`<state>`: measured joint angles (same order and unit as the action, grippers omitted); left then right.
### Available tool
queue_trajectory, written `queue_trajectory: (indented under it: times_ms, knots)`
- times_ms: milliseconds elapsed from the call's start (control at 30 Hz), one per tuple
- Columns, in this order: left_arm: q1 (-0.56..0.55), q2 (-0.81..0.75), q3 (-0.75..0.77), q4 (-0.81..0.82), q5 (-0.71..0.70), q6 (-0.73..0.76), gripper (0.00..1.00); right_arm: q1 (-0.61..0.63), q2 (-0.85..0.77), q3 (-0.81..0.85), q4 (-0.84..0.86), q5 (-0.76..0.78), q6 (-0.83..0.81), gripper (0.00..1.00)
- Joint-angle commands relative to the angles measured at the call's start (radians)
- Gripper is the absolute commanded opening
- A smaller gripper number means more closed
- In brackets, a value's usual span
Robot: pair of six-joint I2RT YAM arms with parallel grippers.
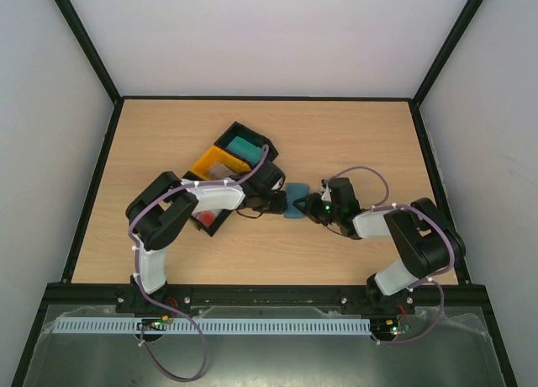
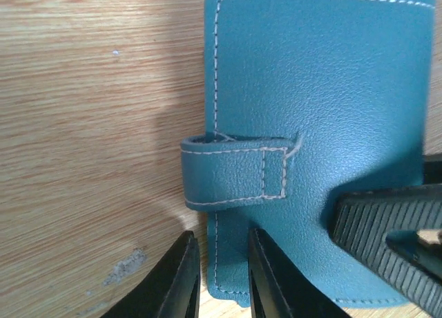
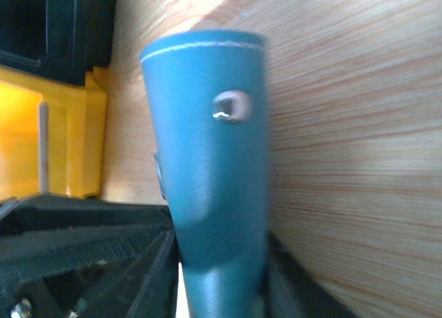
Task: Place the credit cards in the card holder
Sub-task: Close the card holder at the center of the board.
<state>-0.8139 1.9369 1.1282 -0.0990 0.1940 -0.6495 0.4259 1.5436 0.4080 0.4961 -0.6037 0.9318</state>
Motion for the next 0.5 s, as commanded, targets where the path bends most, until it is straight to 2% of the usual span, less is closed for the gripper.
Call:
queue_trajectory:
  times_ms: [0,133,200,300,367,467]
  knots:
    - [0.000,0.021,-0.032,-0.062,-0.035,0.021,0.23,0.010,-0.009,-0.015,0.102,0.008,0.041,0.20]
    - [0.000,-0.055,-0.062,-0.028,-0.035,0.017,0.27,0.018,-0.073,0.032,-0.050,0.098,-0.026,0.03]
    - [0.000,-0.114,-0.075,-0.029,-0.064,0.013,0.33,0.033,-0.118,0.088,-0.207,0.179,-0.091,0.02]
    - [0.004,-0.221,-0.089,-0.051,-0.118,0.010,0.43,0.088,-0.182,0.208,-0.503,0.387,-0.188,0.02]
    - [0.012,-0.301,-0.099,-0.075,-0.170,0.004,0.49,0.140,-0.193,0.289,-0.708,0.536,-0.218,0.02]
    - [0.038,-0.421,-0.116,-0.101,-0.229,-0.007,0.55,0.191,-0.188,0.382,-0.920,0.723,-0.212,0.02]
